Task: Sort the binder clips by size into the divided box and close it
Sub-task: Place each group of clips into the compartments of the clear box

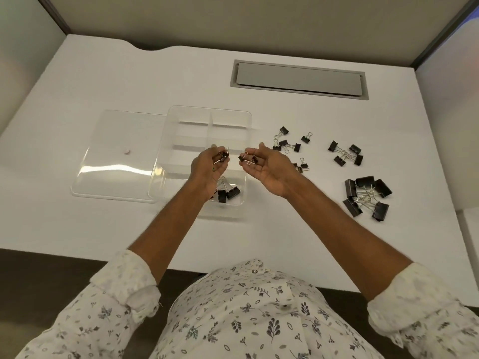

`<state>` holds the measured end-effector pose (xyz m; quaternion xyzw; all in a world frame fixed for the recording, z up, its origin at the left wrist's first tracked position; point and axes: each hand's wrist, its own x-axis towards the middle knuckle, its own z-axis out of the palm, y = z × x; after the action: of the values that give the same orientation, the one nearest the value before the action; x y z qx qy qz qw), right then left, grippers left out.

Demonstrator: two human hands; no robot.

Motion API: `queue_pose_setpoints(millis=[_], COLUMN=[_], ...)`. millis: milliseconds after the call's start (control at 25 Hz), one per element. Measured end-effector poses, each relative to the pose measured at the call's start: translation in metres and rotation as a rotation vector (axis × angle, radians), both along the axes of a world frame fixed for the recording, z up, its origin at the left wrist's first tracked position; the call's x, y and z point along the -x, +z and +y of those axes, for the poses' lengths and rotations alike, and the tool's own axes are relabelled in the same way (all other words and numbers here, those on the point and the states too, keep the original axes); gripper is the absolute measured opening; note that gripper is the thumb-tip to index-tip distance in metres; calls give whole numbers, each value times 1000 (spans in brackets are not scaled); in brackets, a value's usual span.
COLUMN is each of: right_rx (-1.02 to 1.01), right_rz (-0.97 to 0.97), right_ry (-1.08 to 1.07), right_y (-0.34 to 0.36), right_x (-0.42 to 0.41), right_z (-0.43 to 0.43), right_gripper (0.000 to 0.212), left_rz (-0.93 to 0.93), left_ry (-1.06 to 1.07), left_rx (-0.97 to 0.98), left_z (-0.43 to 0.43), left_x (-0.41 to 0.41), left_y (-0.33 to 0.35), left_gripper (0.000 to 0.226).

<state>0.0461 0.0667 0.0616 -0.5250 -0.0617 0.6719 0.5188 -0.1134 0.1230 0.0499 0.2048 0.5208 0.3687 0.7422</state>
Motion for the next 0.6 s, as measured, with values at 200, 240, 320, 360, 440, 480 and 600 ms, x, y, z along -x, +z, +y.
queue_pose_setpoints(millis=[200, 240, 320, 360, 440, 480, 600], right_rx=[-108, -135, -179, -191, -186, -175, -154], right_rz=[-210, -230, -261, -278, -311, -334, -462], right_ry=[59, 5, -103, -149, -240, -280, -359], right_y=[10, 13, 18, 19, 18, 16, 8], right_x=[24, 26, 25, 23, 15, 10, -6], right_z=[12, 10, 5, 2, -5, -10, -26], right_gripper=[36, 33, 29, 28, 26, 26, 26], left_rz=[191, 223, 257, 262, 294, 316, 348], left_ry=[-171, -201, -249, -269, -308, -333, -452], left_rx=[-75, -93, -122, -133, -156, -180, -330], left_z=[37, 41, 47, 48, 46, 42, 24], left_x=[20, 21, 22, 20, 15, 11, -5], left_y=[-3, -3, -4, -3, -3, -2, -5], left_gripper=[39, 40, 38, 37, 34, 34, 36])
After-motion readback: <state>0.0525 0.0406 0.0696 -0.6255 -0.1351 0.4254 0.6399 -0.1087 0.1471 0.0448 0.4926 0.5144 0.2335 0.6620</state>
